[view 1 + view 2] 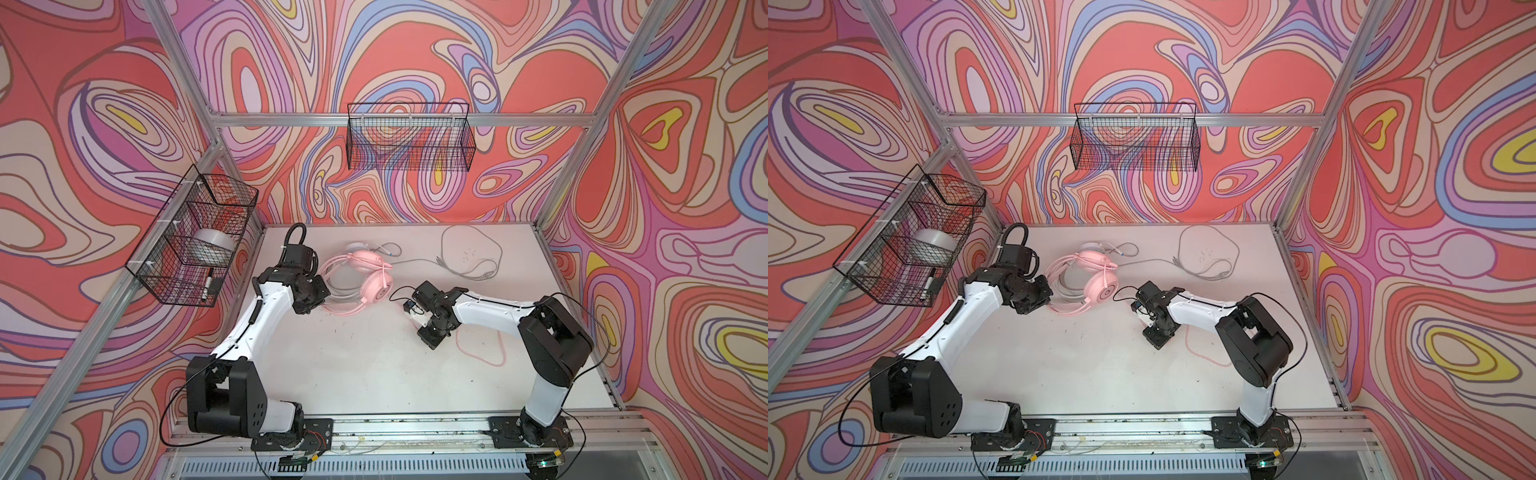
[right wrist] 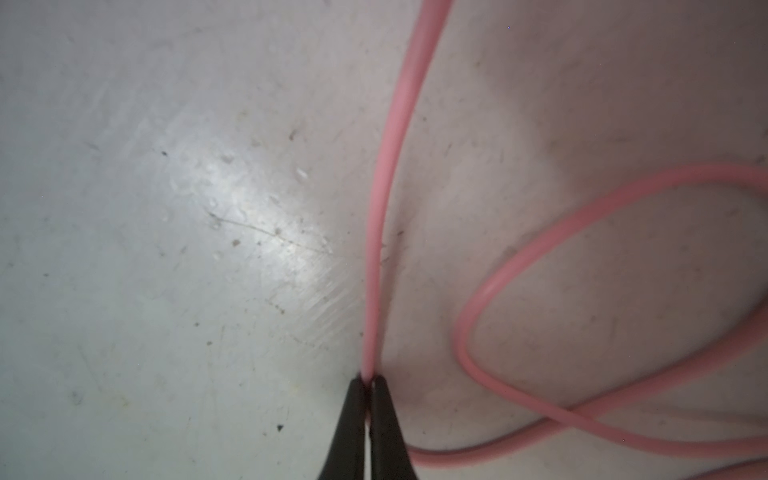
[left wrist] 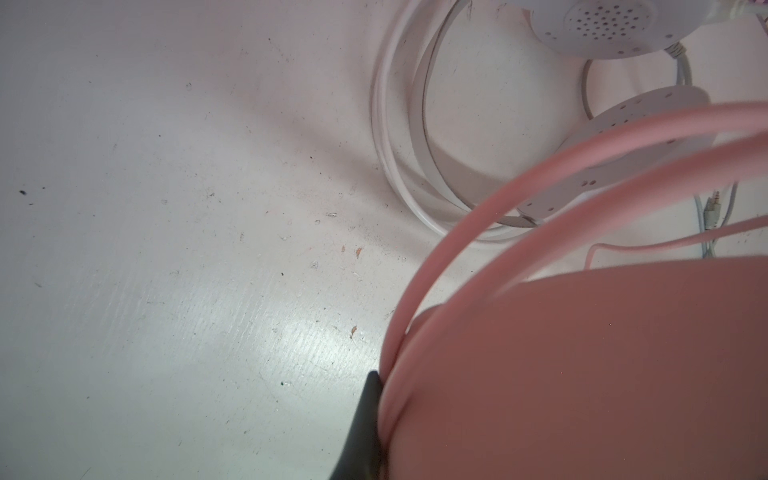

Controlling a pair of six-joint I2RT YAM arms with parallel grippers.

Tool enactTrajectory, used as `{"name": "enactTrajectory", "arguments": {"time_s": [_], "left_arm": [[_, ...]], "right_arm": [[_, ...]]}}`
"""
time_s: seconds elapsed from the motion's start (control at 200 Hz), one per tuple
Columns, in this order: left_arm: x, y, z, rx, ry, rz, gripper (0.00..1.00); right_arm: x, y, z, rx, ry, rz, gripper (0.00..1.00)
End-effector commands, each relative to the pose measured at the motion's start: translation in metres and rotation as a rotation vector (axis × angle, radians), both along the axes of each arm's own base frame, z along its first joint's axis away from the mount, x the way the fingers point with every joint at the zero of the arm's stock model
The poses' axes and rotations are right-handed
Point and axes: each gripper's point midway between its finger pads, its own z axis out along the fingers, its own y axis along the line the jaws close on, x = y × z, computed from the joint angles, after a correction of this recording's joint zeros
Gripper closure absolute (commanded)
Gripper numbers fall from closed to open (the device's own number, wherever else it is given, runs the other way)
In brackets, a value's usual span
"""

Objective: Wrap the headphones
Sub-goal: 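Grasp the pink cable with the right gripper and draw it toward the headset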

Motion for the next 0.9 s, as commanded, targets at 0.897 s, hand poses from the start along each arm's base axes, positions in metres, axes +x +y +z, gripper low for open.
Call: {"name": "enactTrajectory", "arguments": {"time_s": [0.897], "left_arm": [[-0.006,-0.003,-0.014,0.063,0.034,0.025,1.00]], "right_arm": [[-0.051,0.065,0.125,0.490,0.015,0.353,1.00]]}}
